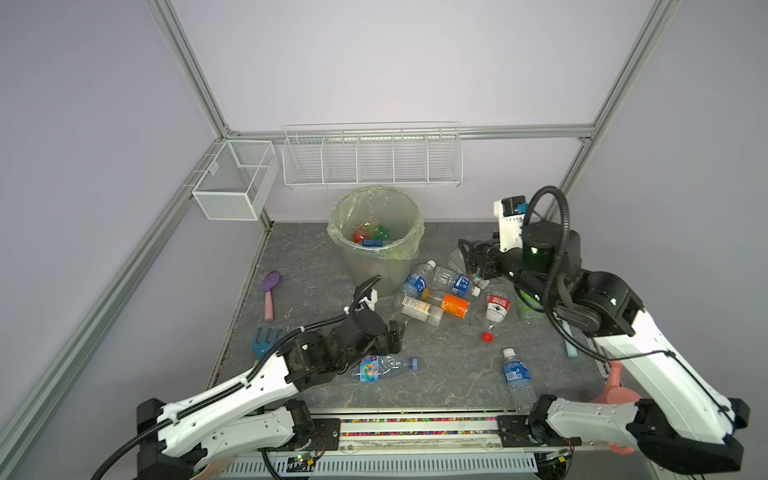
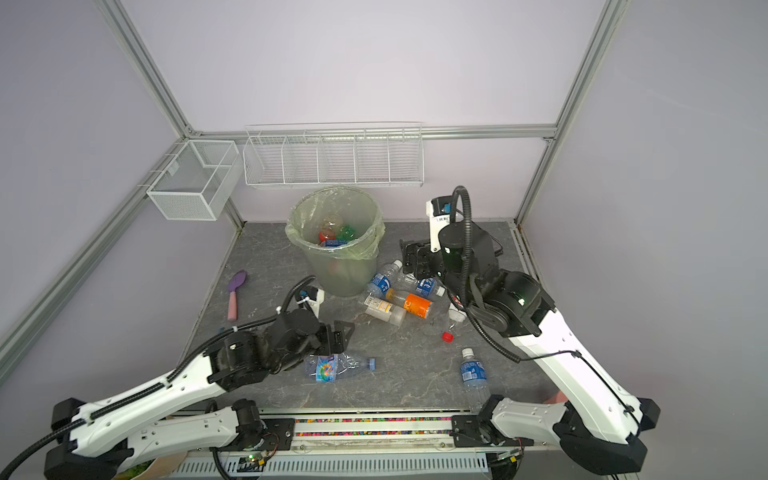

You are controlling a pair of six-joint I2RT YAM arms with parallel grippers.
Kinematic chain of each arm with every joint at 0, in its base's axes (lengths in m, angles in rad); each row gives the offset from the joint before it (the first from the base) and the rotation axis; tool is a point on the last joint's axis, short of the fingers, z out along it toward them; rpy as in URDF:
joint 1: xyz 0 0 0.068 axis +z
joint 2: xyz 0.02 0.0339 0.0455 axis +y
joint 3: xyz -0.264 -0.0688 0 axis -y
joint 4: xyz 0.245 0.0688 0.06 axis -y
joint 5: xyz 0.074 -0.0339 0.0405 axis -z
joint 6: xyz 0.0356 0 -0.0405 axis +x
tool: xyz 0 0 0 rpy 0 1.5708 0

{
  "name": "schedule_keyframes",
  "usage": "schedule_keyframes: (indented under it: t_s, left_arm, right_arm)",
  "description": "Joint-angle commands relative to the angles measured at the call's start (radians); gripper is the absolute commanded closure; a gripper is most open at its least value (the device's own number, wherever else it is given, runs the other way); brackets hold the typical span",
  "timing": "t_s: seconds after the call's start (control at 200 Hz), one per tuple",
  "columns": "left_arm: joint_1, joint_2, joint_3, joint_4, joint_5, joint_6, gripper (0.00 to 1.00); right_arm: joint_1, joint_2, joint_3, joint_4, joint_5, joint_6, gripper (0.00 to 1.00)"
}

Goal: Throw the plastic bottles in the bin
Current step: 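Withdraw the right gripper while the left gripper reaches toward the blue-label water bottle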

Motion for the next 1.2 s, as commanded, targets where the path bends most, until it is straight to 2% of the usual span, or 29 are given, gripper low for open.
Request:
schedule_keyframes:
  t_s: [0.0,0.205,0.485,0.785,1.195]
  left_arm:
    - [-0.044,0.103,0.083,0.067,-0.029,-0.027,0.08]
    - [-0.101,0.324,0.209,0.132,0.043,-0.037,0.08]
    - [-0.148,0.622,0.419,0.176,0.175,-0.049,0.08]
    - [-0.193,0.866,0.632,0.181,0.263,-0.075,0.08]
    - [-0.249,1.108,0.869,0.081,0.309,-0.119,0.08]
  right_arm:
    - [-0.002,-0.052,-0.053,-0.047,0.146,0.074,0.12]
    - [-0.037,-0.132,-0.088,-0.292,0.312,0.262,0.12]
    - [-0.058,-0.321,-0.273,-0.391,0.381,0.454,0.12]
    - [-0.059,-0.442,-0.289,-0.526,0.489,0.567,0.12]
    - [-0.060,-0.474,-0.329,-0.535,0.474,0.589,0.12]
